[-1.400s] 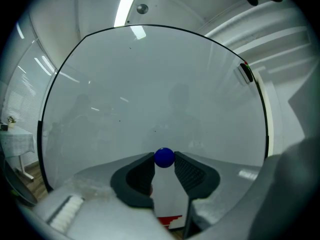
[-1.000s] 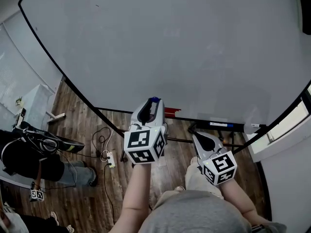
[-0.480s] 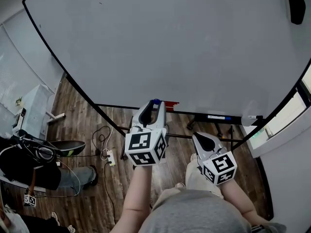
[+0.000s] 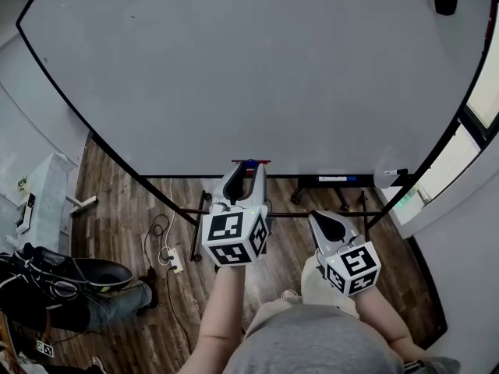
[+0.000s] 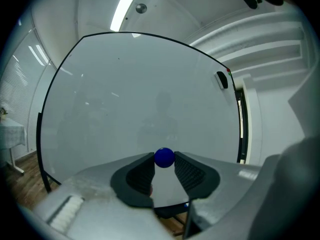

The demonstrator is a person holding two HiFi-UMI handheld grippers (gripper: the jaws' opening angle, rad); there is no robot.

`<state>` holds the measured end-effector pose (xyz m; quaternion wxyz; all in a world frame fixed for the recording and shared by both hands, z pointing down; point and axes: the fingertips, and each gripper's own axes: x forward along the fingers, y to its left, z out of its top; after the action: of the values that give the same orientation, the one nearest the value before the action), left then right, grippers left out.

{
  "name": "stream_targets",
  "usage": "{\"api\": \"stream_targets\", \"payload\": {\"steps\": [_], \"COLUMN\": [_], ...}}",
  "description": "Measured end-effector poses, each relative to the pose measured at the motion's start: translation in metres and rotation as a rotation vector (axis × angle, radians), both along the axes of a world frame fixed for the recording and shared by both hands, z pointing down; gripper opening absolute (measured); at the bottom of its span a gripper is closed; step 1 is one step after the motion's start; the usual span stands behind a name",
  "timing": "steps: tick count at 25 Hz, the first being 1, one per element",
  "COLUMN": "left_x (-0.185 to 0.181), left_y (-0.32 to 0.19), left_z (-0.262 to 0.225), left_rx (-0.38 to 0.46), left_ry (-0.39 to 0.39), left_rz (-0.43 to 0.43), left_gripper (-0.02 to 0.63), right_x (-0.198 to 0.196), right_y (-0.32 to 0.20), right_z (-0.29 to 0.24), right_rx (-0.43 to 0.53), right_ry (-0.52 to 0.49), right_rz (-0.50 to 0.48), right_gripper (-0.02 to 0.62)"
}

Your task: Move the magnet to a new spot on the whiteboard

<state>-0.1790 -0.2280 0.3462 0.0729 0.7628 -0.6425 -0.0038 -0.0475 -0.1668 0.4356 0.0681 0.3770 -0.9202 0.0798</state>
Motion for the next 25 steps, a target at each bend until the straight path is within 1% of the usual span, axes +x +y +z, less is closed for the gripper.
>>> {"api": "stream_targets", "payload": {"steps": [5, 10, 20, 25], "left_x": [0.028, 0.064, 0.125, 0.151], "left_y": [-0.011, -0.026, -0.063, -0.083], "left_z": [-0.004, -0.002, -0.001, -0.003], "left_rx": [0.006, 0.013, 0.018, 0.02], "left_ry": [0.005, -0.014, -0.018, -0.008], "left_rz": [0.055, 0.117, 0.199, 0.226], "left_gripper": [0.133, 0.133, 0.133, 0.133], "right_x": [0.021, 0.044, 0.084, 0.104], "right_y": [-0.002, -0.007, -0.032, -0.044], "right_z": [-0.004, -0.005, -0.016, -0.018], "right_rx": [0.004, 0.015, 0.04, 0.04], "right_ry": [0.0, -0.006, -0.006, -0.002], "right_rz": [0.058, 0.108, 0.194, 0.236], "right_gripper": [0.003, 0.003, 0.003, 0.003]}}
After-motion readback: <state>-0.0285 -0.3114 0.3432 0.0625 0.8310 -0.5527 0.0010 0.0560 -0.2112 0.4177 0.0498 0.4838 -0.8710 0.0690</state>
